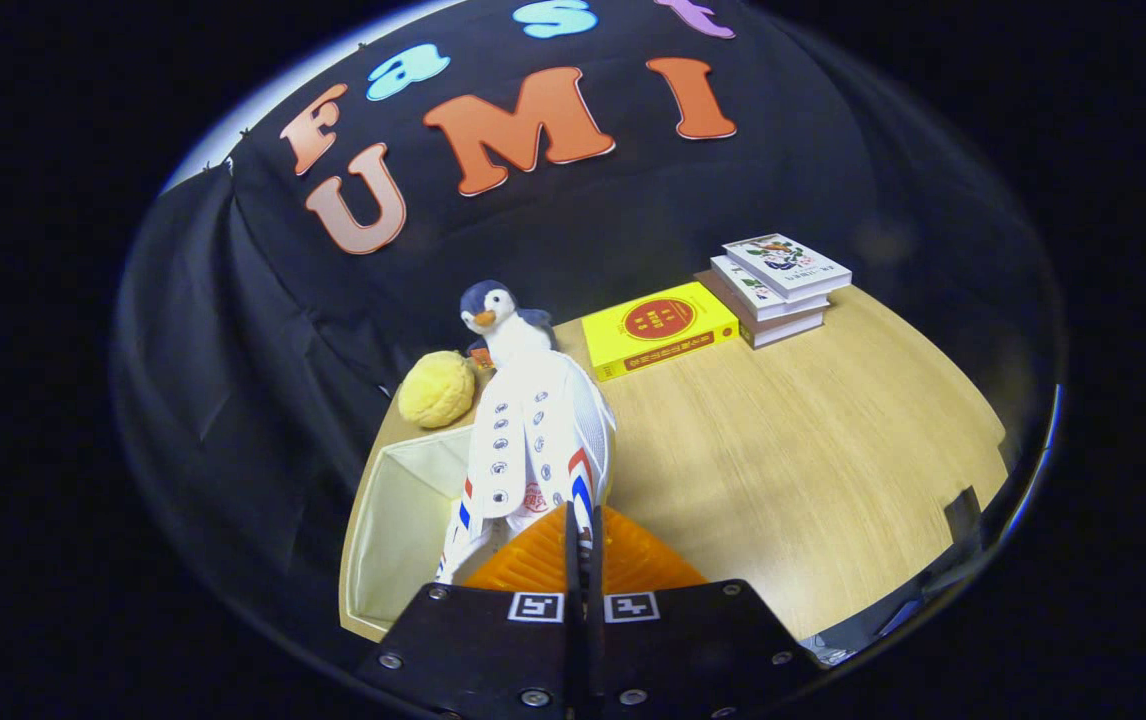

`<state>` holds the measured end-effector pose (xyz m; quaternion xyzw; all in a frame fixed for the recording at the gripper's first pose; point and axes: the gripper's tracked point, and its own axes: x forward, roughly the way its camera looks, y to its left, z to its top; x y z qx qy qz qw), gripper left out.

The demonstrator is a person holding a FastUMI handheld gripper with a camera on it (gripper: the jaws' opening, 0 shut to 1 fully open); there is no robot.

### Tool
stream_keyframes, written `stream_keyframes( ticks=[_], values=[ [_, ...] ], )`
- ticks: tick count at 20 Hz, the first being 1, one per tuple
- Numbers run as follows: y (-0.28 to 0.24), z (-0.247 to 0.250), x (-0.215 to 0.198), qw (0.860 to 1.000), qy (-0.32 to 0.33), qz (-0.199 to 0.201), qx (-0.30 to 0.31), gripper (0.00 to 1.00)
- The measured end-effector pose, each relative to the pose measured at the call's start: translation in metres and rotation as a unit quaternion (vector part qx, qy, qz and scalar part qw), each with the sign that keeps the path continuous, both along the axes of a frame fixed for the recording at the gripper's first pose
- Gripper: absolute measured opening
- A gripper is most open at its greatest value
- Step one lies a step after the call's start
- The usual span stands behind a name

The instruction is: Open the storage box then place both shoes into the box .Put the left shoe in first, then the right shoe, with the right side of both shoes facing outward in a uniform manner.

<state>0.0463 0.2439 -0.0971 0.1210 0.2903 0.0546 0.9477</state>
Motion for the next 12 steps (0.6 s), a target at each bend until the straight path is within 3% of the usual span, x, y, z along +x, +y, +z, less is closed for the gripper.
stream_keyframes(
  ticks=[5,12],
  values=[
    [0.056,-0.008,-0.005,1.000,0.002,0.014,-0.012,0.00],
    [0.085,-0.040,-0.006,0.999,0.022,0.010,-0.041,0.01]
  ],
)
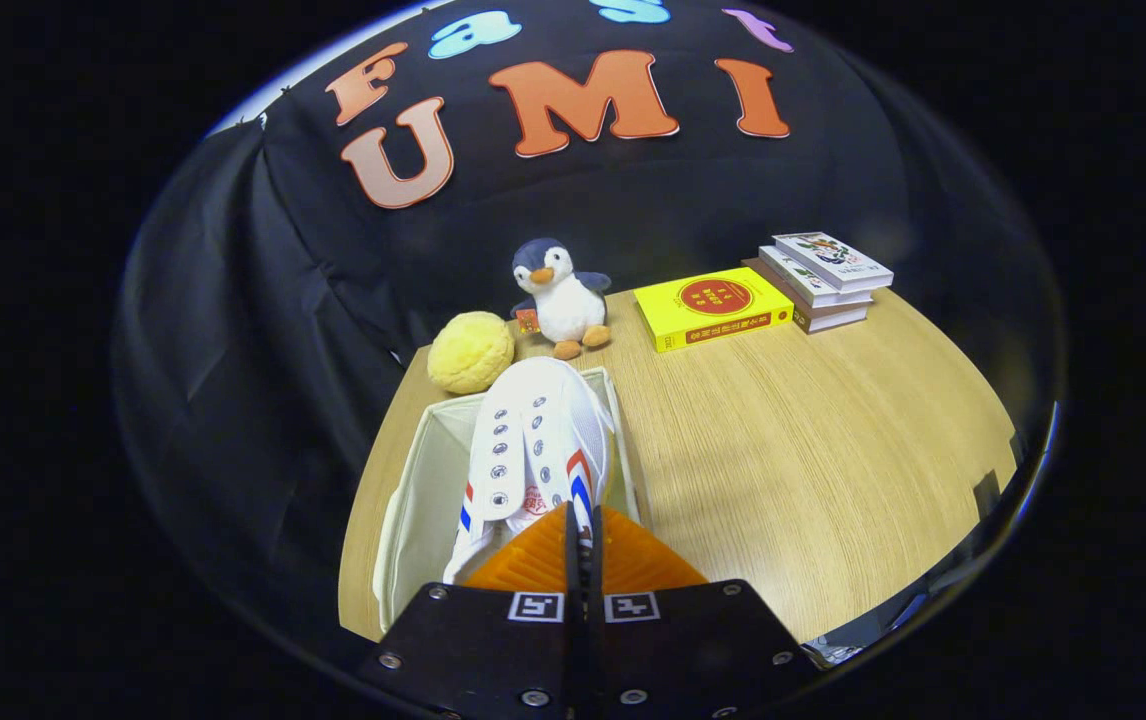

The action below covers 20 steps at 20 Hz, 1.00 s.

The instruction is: Open the storage box then place both shoes into the box .Put the left shoe in first, then the right shoe, with the right side of both shoes facing outward in a uniform manner.

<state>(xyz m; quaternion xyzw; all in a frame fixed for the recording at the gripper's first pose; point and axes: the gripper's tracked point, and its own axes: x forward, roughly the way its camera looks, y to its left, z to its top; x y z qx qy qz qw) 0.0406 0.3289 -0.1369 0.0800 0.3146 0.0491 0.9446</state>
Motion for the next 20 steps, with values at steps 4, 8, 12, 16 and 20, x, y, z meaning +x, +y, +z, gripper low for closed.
stream_keyframes(
  ticks=[4,8,12,16,20],
  values=[
    [0.003,-0.017,0.001,1.000,0.008,-0.009,-0.021,0.01],
    [0.008,-0.024,0.002,1.000,0.012,-0.016,-0.016,0.05],
    [0.006,0.016,0.012,0.999,-0.047,-0.016,-0.011,0.23],
    [-0.006,0.033,0.006,0.998,-0.060,-0.019,-0.007,0.39],
    [-0.043,0.057,0.000,0.996,-0.080,-0.032,-0.018,0.54]
  ],
)
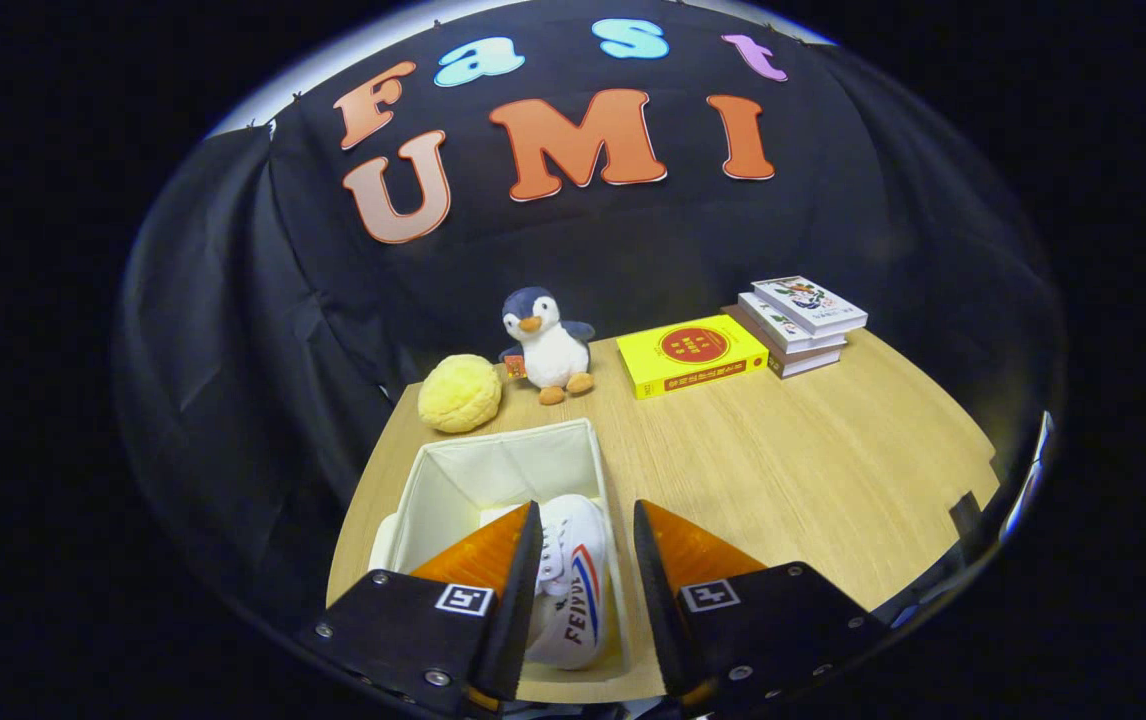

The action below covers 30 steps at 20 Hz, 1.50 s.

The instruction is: Open the storage box then place both shoes into the box .Put the left shoe in first, then the right shoe, with the right side of both shoes facing outward in a uniform manner.

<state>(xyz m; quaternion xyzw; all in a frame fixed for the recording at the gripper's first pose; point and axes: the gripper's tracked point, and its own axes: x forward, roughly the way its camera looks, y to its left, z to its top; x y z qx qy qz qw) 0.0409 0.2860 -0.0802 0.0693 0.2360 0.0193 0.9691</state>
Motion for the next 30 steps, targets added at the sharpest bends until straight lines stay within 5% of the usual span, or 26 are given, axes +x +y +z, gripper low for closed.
stream_keyframes(
  ticks=[7,19,30],
  values=[
    [-0.086,0.051,-0.007,0.999,-0.046,-0.010,-0.007,0.97],
    [-0.250,0.134,-0.028,0.989,-0.148,-0.012,-0.023,0.99],
    [-0.281,0.144,-0.043,0.983,-0.184,0.006,-0.024,0.98]
  ],
)
